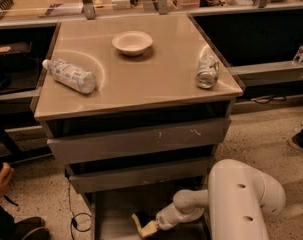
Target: Place sponge into bottom drawer
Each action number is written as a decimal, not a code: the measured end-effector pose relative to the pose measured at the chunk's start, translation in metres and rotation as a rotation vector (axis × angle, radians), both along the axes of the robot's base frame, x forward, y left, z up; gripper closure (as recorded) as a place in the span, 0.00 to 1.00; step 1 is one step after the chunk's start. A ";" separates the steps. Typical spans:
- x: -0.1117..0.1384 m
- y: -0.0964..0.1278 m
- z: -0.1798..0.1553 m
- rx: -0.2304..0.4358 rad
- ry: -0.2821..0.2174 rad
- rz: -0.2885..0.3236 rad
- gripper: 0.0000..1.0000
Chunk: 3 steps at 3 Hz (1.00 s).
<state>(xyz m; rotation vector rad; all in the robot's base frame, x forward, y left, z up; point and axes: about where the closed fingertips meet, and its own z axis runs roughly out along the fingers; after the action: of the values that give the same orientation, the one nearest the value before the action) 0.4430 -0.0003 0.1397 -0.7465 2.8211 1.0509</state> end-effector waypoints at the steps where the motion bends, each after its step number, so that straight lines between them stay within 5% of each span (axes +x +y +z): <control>1: 0.001 -0.002 -0.012 -0.023 0.012 -0.010 1.00; 3: 0.001 -0.002 -0.013 -0.025 0.014 -0.011 0.62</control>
Offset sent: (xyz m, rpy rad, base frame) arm 0.0005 -0.0019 -0.0102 -0.0192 0.0102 -0.0085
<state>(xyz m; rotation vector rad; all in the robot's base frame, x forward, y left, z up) 0.4435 -0.0028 0.1263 -0.7280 2.8517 1.0245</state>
